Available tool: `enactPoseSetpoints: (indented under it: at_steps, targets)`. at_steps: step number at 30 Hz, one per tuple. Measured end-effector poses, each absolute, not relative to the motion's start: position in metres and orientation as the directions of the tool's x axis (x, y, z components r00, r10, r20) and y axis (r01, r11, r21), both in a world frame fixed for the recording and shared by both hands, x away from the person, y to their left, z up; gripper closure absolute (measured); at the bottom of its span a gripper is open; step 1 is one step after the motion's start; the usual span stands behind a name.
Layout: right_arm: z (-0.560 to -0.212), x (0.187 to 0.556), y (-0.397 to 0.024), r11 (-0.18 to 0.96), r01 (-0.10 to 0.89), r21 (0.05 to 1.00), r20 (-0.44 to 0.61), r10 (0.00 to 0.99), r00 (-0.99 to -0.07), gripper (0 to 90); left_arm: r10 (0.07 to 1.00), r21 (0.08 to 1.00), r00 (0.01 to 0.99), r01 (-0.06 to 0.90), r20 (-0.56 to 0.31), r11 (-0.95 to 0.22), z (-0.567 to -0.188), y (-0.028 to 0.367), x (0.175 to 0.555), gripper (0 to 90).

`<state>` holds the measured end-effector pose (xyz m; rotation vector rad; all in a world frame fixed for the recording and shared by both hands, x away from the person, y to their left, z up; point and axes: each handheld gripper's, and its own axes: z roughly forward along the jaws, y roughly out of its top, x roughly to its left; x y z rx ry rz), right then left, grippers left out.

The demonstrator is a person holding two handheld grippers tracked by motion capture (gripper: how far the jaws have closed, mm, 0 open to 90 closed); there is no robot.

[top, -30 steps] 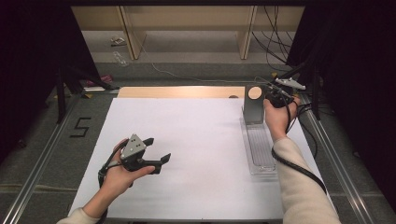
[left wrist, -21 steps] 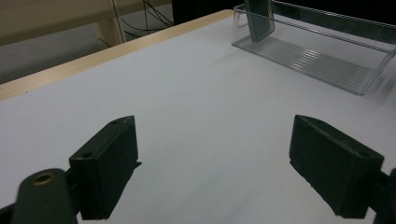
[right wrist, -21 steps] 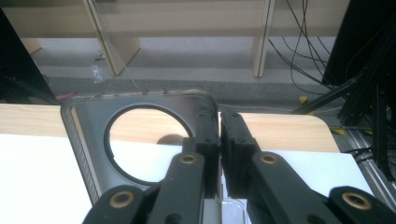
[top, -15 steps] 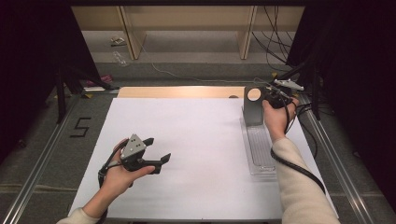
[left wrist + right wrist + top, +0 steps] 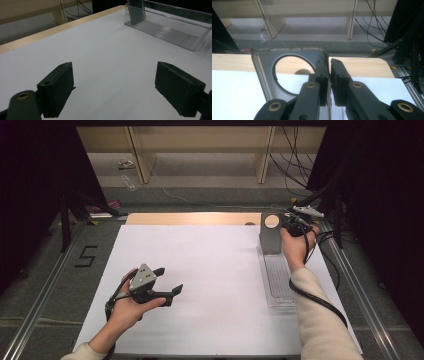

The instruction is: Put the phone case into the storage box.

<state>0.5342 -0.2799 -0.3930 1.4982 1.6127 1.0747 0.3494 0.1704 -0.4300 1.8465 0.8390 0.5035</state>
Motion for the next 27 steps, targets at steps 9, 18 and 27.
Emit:
enactPoseSetpoints:
  at_steps: [9, 18, 27]
  targets:
    - [-0.3946, 0.535, -0.2801, 0.0, 0.431, 0.902, 0.051, 0.993, -0.106, 83.0, 0.74, 0.912, 0.672, 0.321, -0.029, -0.255, -0.43, 0.1706, 0.3495, 15.3]
    - [-0.3956, 0.536, -0.2816, 0.007, 0.434, 0.901, 0.042, 0.994, -0.103, 78.6, 0.74, 0.912, 0.672, 0.321, -0.028, -0.257, -0.4302, 0.1703, 0.3494, 15.3]
    - [-0.3962, 0.536, -0.2813, 0.005, 0.417, 0.909, 0.037, 0.995, -0.092, 64.4, 0.74, 0.912, 0.672, 0.322, -0.032, -0.253, -0.4298, 0.1703, 0.3493, 15.3]
